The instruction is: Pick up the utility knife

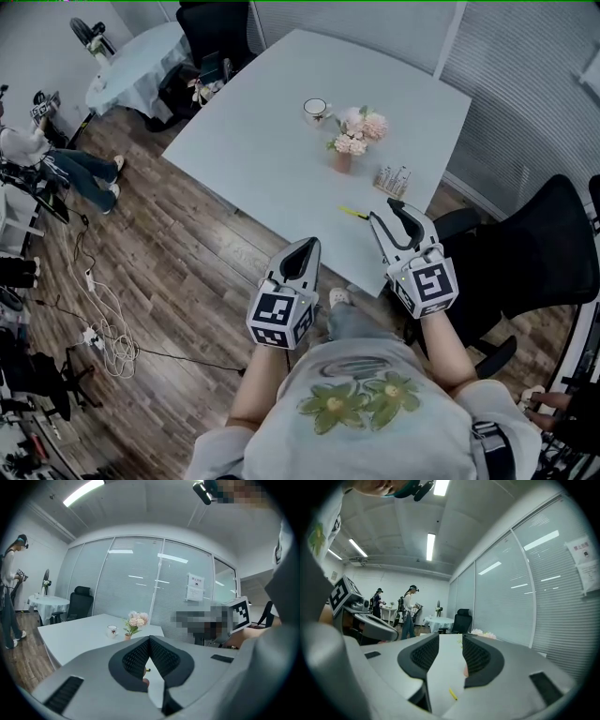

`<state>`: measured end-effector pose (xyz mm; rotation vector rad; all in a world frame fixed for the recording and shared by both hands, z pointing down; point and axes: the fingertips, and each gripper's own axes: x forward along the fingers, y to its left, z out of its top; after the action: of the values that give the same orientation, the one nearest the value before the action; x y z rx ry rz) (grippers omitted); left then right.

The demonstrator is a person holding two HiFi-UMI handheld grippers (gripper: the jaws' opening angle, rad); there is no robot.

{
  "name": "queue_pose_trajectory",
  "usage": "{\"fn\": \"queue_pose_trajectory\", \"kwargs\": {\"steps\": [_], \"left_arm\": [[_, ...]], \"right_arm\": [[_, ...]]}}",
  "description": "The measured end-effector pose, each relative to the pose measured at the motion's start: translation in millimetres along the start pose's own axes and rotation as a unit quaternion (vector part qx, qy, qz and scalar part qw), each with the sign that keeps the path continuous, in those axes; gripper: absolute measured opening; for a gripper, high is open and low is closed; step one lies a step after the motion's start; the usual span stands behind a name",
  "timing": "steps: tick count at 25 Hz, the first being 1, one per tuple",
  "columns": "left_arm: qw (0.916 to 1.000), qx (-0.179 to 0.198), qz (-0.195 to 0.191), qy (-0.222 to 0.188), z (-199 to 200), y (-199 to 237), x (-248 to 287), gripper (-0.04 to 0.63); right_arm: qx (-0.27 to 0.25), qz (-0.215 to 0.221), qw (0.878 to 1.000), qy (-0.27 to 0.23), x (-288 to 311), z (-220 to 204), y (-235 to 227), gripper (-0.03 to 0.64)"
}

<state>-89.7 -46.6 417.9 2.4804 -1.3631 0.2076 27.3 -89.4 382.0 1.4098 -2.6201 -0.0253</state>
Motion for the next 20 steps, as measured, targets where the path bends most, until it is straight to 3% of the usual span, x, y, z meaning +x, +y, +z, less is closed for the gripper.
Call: {"fn": "queue_pose_trajectory", "kwargs": {"steps": [20], "left_arm": [[0.9996,-0.003,0.024,0.013,9,46,63,0.011]], "right_arm": [[-0.004,0.065,0.997,0.053,68,-58,-34,0.163]]}}
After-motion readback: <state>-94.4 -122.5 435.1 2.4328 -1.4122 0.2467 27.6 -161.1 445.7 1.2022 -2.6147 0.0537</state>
